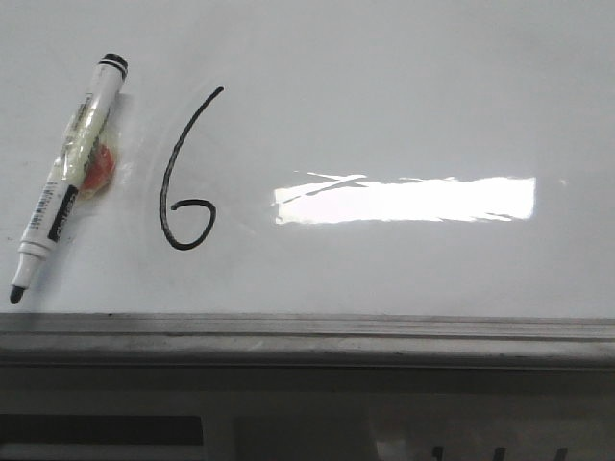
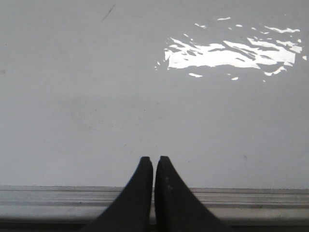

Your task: Write number 6 on whiteboard

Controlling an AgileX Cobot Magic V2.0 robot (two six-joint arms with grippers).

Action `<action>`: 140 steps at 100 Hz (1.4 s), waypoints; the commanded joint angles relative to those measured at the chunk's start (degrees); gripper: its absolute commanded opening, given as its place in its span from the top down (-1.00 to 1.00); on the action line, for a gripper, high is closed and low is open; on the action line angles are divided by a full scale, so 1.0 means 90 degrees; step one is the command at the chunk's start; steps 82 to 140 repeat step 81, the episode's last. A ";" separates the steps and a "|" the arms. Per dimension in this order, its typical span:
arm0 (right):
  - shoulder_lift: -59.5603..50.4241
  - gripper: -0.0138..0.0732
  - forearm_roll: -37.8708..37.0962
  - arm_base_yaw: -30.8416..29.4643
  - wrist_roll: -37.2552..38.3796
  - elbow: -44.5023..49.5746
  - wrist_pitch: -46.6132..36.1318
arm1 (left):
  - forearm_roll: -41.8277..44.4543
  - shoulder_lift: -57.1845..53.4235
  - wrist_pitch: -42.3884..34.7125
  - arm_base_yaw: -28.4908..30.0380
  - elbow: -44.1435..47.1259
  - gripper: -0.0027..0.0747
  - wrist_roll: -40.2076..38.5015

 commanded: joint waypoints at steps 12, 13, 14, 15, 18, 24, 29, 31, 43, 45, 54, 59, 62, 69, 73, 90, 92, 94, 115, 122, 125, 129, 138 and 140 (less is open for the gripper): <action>-0.0163 0.83 -0.0080 -0.0171 0.0000 0.0087 0.0859 | -0.0005 -0.0182 -0.0480 0.0005 0.0145 0.98 -0.0057; -0.0163 0.83 -0.0080 -0.0171 0.0000 0.0087 0.0859 | -0.0005 -0.0182 -0.0480 0.0005 0.0145 0.98 -0.0057; -0.0163 0.83 -0.0080 -0.0171 0.0000 0.0087 0.0859 | -0.0005 -0.0182 -0.0480 0.0005 0.0145 0.98 -0.0057; -0.0163 0.83 -0.0080 -0.0171 0.0000 0.0087 0.0859 | -0.0005 -0.0182 -0.0480 0.0005 0.0145 0.98 -0.0057; -0.0163 0.83 -0.0080 -0.0171 0.0000 0.0087 0.0859 | -0.0005 -0.0182 -0.0480 0.0005 0.0145 0.98 -0.0057; -0.0163 0.83 -0.0080 -0.0171 0.0000 0.0087 0.0859 | -0.0005 -0.0182 -0.0480 0.0005 0.0145 0.98 -0.0057; -0.0163 0.83 -0.0080 -0.0171 0.0000 0.0087 0.0859 | -0.0005 -0.0182 -0.0480 0.0005 0.0145 0.98 -0.0057; -0.0163 0.83 -0.0080 -0.0171 0.0000 0.0087 0.0859 | -0.0005 -0.0182 -0.0480 0.0005 0.0145 0.98 -0.0057; -0.0163 0.83 -0.0080 -0.0171 0.0000 0.0087 0.0859 | -0.0005 -0.0182 -0.0480 0.0005 0.0145 0.98 -0.0057; -0.0163 0.83 -0.0080 -0.0171 0.0000 0.0087 0.0859 | -0.0005 -0.0182 -0.0480 0.0005 0.0145 0.98 -0.0057; -0.0163 0.83 -0.0080 -0.0171 0.0000 0.0087 0.0859 | -0.0005 -0.0182 -0.0480 0.0005 0.0145 0.98 -0.0057; -0.0163 0.83 -0.0080 -0.0171 0.0000 0.0087 0.0859 | -0.0005 -0.0182 -0.0480 0.0005 0.0145 0.98 -0.0057; -0.0163 0.83 -0.0080 -0.0171 0.0000 0.0087 0.0859 | -0.0005 -0.0182 -0.0480 0.0005 0.0145 0.98 -0.0057; -0.0163 0.83 -0.0080 -0.0171 0.0000 0.0087 0.0859 | -0.0005 -0.0182 -0.0480 0.0005 0.0145 0.98 -0.0057; -0.0163 0.83 -0.0080 -0.0171 0.0000 0.0087 0.0859 | -0.0005 -0.0182 -0.0480 0.0005 0.0145 0.98 -0.0057; -0.0163 0.83 -0.0080 -0.0171 0.0000 0.0087 0.0859 | -0.0005 -0.0182 -0.0480 0.0005 0.0145 0.98 -0.0057; -0.0163 0.83 -0.0080 -0.0171 0.0000 0.0087 0.0859 | -0.0005 -0.0182 -0.0480 0.0005 0.0145 0.98 -0.0057; -0.0163 0.83 -0.0080 -0.0171 0.0000 0.0087 0.0859 | -0.0005 -0.0182 -0.0480 0.0005 0.0145 0.98 -0.0057; -0.0163 0.83 -0.0080 -0.0171 0.0000 0.0087 0.0859 | -0.0005 -0.0182 -0.0480 0.0005 0.0145 0.98 -0.0057; -0.0163 0.83 -0.0080 -0.0171 0.0000 0.0087 0.0859 | -0.0005 -0.0182 -0.0480 0.0005 0.0145 0.98 -0.0057; -0.0163 0.83 -0.0080 -0.0171 0.0000 0.0087 0.0859 | -0.0005 -0.0182 -0.0480 0.0005 0.0145 0.98 -0.0057; -0.0163 0.83 -0.0080 -0.0171 0.0000 0.0087 0.0859 | -0.0005 -0.0182 -0.0480 0.0005 0.0145 0.98 -0.0057; -0.0163 0.83 -0.0080 -0.0171 0.0000 0.0087 0.0859 | -0.0005 -0.0182 -0.0480 0.0005 0.0145 0.98 -0.0057; -0.0163 0.83 -0.0080 -0.0171 0.0000 0.0087 0.0859 | -0.0005 -0.0182 -0.0480 0.0005 0.0145 0.98 -0.0057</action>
